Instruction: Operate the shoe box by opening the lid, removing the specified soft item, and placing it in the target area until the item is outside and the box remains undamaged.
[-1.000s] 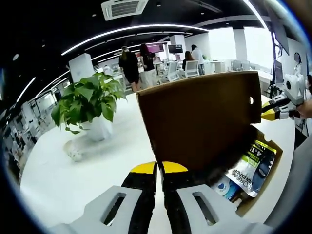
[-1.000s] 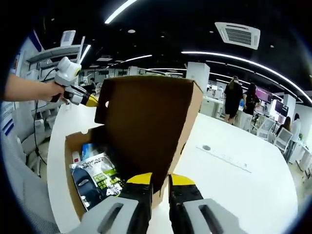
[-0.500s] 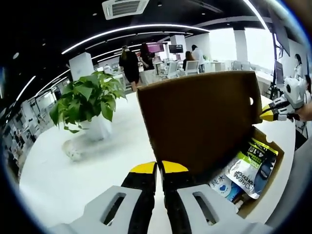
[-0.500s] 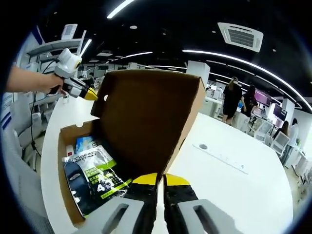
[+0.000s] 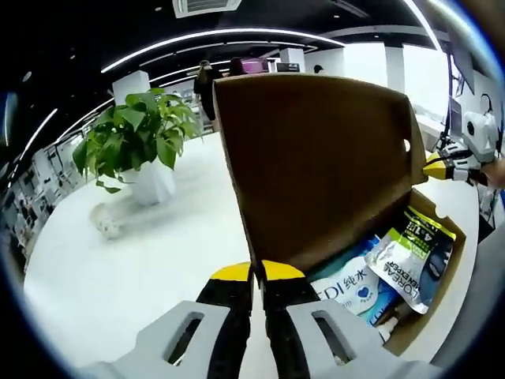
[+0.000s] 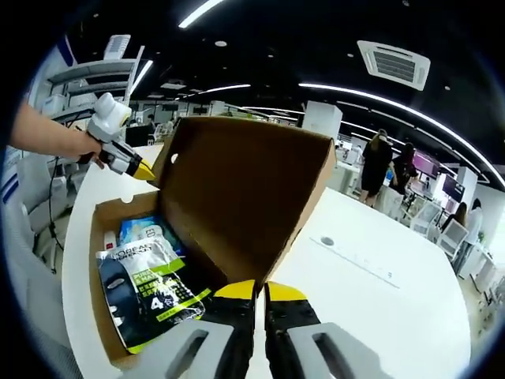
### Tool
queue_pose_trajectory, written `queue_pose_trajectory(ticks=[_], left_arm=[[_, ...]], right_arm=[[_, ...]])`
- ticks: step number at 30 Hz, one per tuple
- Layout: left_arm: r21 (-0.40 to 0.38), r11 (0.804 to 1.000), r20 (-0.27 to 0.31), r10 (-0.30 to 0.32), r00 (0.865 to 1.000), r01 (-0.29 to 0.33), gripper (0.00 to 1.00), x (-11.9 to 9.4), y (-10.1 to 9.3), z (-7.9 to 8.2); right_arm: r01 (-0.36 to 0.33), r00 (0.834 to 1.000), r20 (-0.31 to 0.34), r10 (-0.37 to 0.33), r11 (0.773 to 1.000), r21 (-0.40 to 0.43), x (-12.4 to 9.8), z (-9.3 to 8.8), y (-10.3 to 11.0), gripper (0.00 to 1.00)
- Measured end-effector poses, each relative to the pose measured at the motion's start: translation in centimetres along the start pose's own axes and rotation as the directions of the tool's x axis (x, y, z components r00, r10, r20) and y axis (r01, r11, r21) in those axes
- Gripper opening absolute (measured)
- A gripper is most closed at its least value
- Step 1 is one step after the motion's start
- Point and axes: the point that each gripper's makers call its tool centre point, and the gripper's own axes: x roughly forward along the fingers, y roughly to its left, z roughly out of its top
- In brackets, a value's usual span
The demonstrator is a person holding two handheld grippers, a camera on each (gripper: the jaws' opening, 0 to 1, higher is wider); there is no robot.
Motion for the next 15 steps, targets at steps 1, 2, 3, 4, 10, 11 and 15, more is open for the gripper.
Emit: queue_pose_trajectory(ticks=[1, 2, 3, 4, 10, 11, 15], left_arm=[[-0.026, 1.0, -0.002, -0.005, 1.0, 0.005, 0.01, 0.0, 0.1, 0.1], [-0.032, 0.999, -0.003, -0.007, 1.0, 0.007, 0.01, 0.0, 0.1, 0.1], [-0.049, 0.999, -0.005, -0.009, 1.0, 0.009, 0.0, 0.0, 0.1, 0.2], [-0.048, 0.999, -0.007, -0.01, 1.0, 0.01, 0.0, 0.0, 0.1, 0.2], [-0.046, 0.999, -0.01, -0.013, 1.0, 0.013, 0.0, -0.1, 0.0, 0.1], [-0.058, 0.998, -0.009, -0.014, 1.0, 0.014, 0.0, -0.1, 0.0, 0.1], [-0.074, 0.997, -0.011, -0.017, 1.0, 0.016, 0.0, -0.1, 0.0, 0.0]], right_arm=[[0.0, 1.0, 0.0, 0.0, 1.0, -0.001, 0.1, 0.0, -0.2, 0.0], [0.001, 1.0, 0.0, -0.001, 1.0, -0.001, 0.2, 0.0, -0.3, 0.0], [0.002, 1.0, 0.001, -0.002, 1.0, 0.0, 0.3, 0.0, -0.4, 0.0], [0.002, 1.0, 0.002, -0.002, 1.0, 0.0, 0.3, 0.1, -0.4, 0.0], [0.001, 1.0, 0.001, -0.001, 1.0, 0.007, 0.8, 0.2, -0.7, 0.0], [0.0, 1.0, 0.0, 0.0, 1.0, 0.005, 0.9, 0.2, -0.8, 0.0], [-0.004, 1.0, -0.002, 0.004, 1.0, 0.007, 1.2, 0.2, -1.1, 0.0]])
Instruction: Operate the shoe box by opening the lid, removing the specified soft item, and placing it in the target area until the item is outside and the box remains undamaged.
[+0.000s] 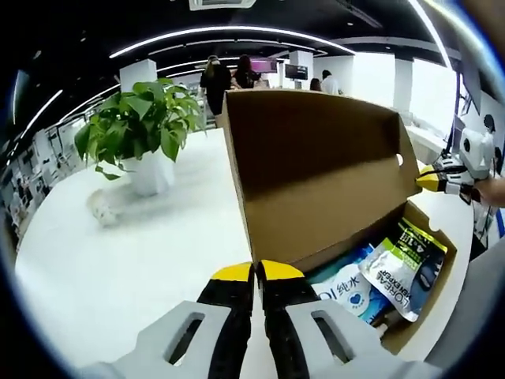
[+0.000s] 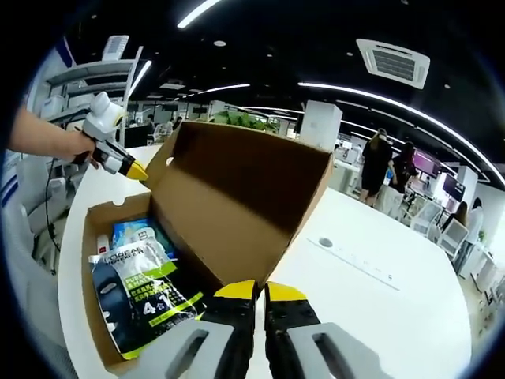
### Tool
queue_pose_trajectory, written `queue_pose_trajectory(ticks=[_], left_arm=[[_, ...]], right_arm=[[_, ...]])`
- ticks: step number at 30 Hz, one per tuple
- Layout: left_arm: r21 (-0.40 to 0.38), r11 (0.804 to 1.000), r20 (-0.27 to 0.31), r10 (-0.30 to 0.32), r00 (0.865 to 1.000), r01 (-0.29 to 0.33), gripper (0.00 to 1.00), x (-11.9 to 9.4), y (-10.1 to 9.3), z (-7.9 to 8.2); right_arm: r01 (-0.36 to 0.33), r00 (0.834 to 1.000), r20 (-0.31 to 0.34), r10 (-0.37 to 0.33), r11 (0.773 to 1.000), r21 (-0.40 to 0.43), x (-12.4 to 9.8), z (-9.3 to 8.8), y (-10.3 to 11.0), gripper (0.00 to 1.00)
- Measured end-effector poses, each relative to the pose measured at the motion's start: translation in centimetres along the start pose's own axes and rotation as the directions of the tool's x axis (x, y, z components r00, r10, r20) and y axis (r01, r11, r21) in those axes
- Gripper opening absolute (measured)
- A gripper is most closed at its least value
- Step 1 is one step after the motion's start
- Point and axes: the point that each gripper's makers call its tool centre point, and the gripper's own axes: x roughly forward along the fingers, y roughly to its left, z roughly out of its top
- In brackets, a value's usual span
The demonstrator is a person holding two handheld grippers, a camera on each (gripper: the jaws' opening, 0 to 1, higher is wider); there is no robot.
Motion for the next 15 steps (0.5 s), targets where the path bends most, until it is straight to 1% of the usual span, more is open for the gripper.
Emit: queue_pose_trajectory(ticks=[3, 7, 15], left_arm=[[-0.001, 1.0, -0.007, -0.002, 1.0, 0.002, 0.0, -0.1, -0.1, 0.0], [0.0, 1.0, -0.009, -0.002, 1.0, 0.002, 0.0, 0.0, -0.1, 0.0], [0.009, 1.0, -0.015, 0.006, 1.0, -0.006, 0.01, 0.8, 0.3, 0.4]], right_arm=[[-0.002, 1.0, -0.003, 0.002, 1.0, -0.009, 0.2, 0.0, -0.2, 0.0], [-0.004, 1.0, -0.004, 0.004, 1.0, 0.007, 0.5, 0.1, -0.5, 0.0], [-0.008, 1.0, -0.014, 0.008, 1.0, 0.019, 1.2, 0.1, -0.9, 0.0]])
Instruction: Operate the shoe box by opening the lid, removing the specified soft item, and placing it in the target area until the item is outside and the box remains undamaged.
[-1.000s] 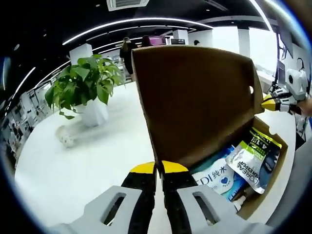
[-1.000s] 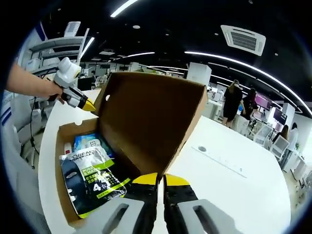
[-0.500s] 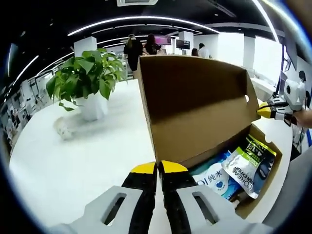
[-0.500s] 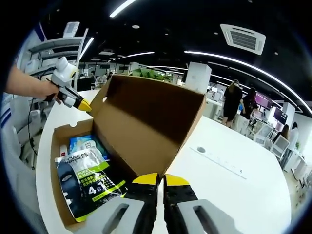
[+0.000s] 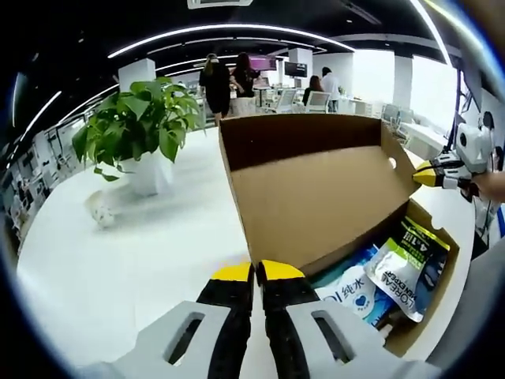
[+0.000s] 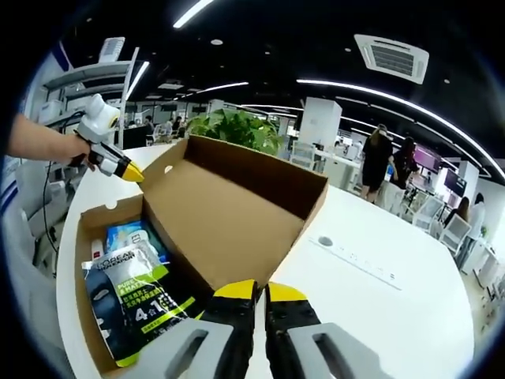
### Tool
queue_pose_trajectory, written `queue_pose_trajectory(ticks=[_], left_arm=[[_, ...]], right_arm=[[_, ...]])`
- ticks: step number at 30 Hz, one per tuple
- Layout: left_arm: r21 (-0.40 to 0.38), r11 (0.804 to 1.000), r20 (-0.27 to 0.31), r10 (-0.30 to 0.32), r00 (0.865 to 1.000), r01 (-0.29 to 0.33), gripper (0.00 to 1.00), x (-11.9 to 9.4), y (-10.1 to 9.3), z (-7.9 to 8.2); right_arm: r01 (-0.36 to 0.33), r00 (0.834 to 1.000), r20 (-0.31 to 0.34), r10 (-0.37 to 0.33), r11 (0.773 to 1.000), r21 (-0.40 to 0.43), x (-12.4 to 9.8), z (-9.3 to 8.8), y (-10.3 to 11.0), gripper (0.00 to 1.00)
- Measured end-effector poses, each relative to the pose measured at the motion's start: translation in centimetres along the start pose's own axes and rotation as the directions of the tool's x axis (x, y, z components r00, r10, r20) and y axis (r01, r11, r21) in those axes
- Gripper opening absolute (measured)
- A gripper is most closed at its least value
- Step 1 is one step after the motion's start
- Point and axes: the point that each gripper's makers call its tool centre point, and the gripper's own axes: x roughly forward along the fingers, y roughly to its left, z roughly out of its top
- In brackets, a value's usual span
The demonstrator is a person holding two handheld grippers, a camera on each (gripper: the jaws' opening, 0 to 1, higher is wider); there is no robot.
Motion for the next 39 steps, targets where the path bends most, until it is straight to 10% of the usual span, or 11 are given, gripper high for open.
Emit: queue_pose_trajectory(ticks=[39], left_arm=[[-0.012, 1.0, -0.062, 0.002, 0.998, -0.002, 0.02, 3.1, 0.7, -0.3]], right_arm=[[-0.012, 0.998, -0.057, 0.018, 0.994, 0.105, 2.6, -1.5, -1.3, 0.0]])
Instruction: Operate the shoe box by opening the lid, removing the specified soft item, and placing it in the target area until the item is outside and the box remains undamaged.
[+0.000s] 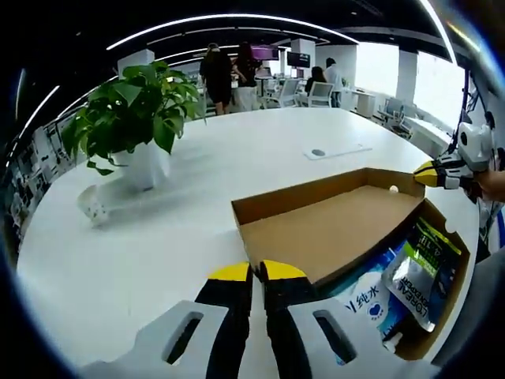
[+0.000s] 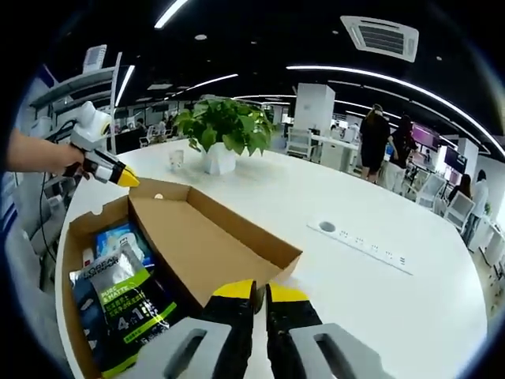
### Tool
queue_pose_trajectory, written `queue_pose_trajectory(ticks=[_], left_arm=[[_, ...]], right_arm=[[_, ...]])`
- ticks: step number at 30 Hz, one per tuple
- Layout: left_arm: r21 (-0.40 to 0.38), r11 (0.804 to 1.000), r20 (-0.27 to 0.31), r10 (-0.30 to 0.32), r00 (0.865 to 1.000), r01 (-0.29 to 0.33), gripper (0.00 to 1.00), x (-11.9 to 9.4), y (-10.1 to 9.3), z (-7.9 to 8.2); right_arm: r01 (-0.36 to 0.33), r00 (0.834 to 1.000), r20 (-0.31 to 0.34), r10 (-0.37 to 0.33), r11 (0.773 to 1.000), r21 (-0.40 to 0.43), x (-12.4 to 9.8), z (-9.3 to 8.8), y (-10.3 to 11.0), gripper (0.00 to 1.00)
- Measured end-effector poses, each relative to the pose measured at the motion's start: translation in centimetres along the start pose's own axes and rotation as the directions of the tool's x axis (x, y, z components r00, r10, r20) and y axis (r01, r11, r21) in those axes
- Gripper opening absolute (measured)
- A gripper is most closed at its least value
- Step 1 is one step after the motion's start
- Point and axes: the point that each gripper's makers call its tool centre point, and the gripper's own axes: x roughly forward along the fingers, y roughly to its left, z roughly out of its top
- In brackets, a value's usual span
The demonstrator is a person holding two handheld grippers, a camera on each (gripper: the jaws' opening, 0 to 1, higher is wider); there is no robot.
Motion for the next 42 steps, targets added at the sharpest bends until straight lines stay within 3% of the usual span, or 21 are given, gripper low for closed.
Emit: queue_pose_trajectory(ticks=[7, 12, 28, 34, 42], left_arm=[[-0.013, 1.0, -0.005, -0.002, 1.0, 0.002, 0.03, -0.1, 0.0, -0.1], [0.039, 0.999, -0.047, 0.008, 0.999, -0.006, 0.04, -0.3, -0.4, -1.0], [0.075, 0.997, 0.029, 0.031, 0.999, -0.033, 0.26, -2.9, -2.7, -0.6], [0.062, 0.998, 0.044, 0.006, 0.999, -0.009, 0.26, -3.6, -3.9, -0.8], [0.012, 0.998, 0.027, -0.061, 0.998, 0.06, 0.31, -4.4, -7.1, -2.2]], right_arm=[[-0.011, 1.0, -0.003, 0.011, 1.0, 0.025, 0.0, 0.0, 0.3, 0.03], [-0.019, 1.0, -0.005, 0.019, 1.0, 0.013, -0.2, 0.0, 0.8, 0.06], [-0.071, 0.997, 0.011, 0.071, 0.996, 0.059, -2.7, -0.7, 3.0, 0.21], [-0.093, 0.996, 0.007, 0.092, 0.993, 0.073, -3.7, -1.1, 3.7, 0.28], [-0.136, 0.991, -0.008, 0.137, 0.988, 0.067, -5.1, -1.9, 5.1, 0.37]])
